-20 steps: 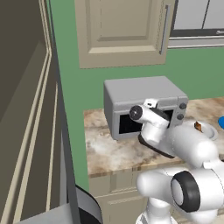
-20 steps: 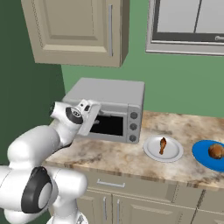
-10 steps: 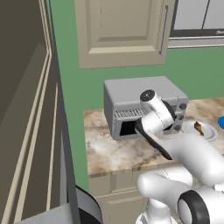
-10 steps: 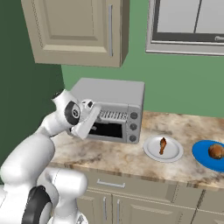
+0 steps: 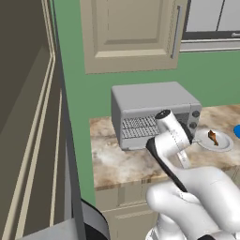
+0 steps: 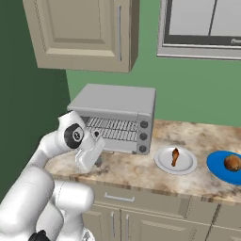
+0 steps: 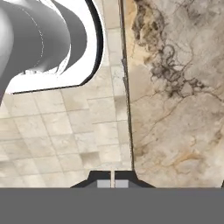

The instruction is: Open the toaster oven door. Place the bread on the bottom rack in the toaster oven and place the chicken drumstick on the top rack.

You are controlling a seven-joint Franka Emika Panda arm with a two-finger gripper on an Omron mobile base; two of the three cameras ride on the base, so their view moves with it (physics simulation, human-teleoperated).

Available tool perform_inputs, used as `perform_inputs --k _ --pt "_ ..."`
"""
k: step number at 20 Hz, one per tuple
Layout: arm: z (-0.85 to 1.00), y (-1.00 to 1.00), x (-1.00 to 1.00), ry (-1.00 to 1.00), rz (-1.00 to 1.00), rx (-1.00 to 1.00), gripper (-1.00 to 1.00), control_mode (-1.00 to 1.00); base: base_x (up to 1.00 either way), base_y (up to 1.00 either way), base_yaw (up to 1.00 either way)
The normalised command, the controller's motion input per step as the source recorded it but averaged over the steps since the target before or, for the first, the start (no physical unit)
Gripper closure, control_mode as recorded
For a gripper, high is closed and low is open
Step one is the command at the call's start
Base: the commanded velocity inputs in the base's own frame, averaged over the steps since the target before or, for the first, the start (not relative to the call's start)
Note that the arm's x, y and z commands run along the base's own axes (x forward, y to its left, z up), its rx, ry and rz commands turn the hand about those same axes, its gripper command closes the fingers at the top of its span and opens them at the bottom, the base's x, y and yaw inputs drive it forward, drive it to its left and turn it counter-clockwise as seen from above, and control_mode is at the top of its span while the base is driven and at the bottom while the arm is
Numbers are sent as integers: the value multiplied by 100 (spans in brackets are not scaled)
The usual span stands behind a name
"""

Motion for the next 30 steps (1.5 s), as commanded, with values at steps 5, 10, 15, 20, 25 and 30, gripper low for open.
perform_inputs --k 5,10,15,20,25,30 --pt "57 16 -21 2 4 14 -100 -100 0 0 0" --pt "100 11 -5 0 0 14 -100 -100 0 0 0" --pt "73 10 60 -1 1 8 -100 -100 0 0 0" --pt "-49 12 72 16 12 -27 -100 -100 0 0 0" --pt "-78 0 8 14 43 -15 -100 -100 0 0 0" --pt "-56 -13 0 12 57 0 -100 -100 0 0 0"
